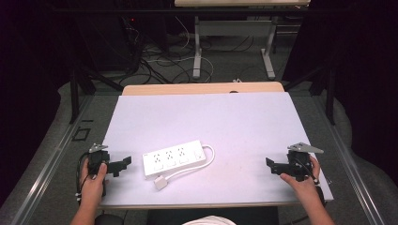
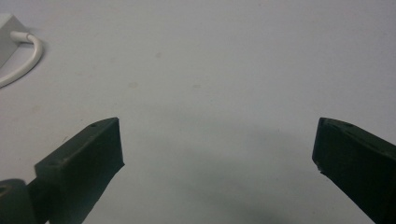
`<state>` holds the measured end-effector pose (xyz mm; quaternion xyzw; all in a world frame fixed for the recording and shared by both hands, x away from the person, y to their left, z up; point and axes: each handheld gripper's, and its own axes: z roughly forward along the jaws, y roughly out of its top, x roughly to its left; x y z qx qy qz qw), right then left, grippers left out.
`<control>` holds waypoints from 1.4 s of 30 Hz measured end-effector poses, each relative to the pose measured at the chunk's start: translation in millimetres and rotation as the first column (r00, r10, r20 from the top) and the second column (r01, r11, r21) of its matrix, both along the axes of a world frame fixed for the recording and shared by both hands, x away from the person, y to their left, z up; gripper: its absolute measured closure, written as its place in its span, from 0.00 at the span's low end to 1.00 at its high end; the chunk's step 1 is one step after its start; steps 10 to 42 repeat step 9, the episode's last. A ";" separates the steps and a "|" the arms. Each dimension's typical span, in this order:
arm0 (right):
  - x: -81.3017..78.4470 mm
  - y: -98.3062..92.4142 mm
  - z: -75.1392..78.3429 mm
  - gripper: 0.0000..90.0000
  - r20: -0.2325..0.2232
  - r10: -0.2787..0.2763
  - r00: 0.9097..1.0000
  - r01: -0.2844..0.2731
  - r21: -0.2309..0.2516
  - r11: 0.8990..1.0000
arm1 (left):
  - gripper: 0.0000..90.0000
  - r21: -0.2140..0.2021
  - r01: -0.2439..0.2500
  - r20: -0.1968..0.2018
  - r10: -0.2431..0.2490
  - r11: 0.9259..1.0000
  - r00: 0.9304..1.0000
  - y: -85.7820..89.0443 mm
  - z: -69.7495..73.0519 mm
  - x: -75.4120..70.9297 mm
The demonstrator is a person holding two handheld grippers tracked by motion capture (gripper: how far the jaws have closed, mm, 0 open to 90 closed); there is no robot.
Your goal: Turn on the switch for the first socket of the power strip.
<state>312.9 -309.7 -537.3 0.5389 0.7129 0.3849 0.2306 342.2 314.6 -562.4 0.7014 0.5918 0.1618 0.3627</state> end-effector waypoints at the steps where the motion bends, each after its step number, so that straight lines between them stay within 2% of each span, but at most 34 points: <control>1: 0.2 -0.3 -0.1 0.01 0.002 0.006 1.000 -0.006 -0.004 1.000 | 0.01 0.000 0.000 -0.001 0.000 1.000 1.000 0.2 -0.1 0.1; 5: 1.0 -0.2 -0.9 0.01 -0.001 0.009 1.000 -0.009 -0.004 1.000 | 0.01 0.004 0.006 -0.013 -0.006 1.000 1.000 1.3 0.5 -0.2; 42: 2.0 0.1 -1.3 0.01 0.001 0.012 1.000 -0.012 -0.005 1.000 | 0.01 0.008 0.001 -0.009 -0.001 1.000 1.000 1.3 0.6 -0.7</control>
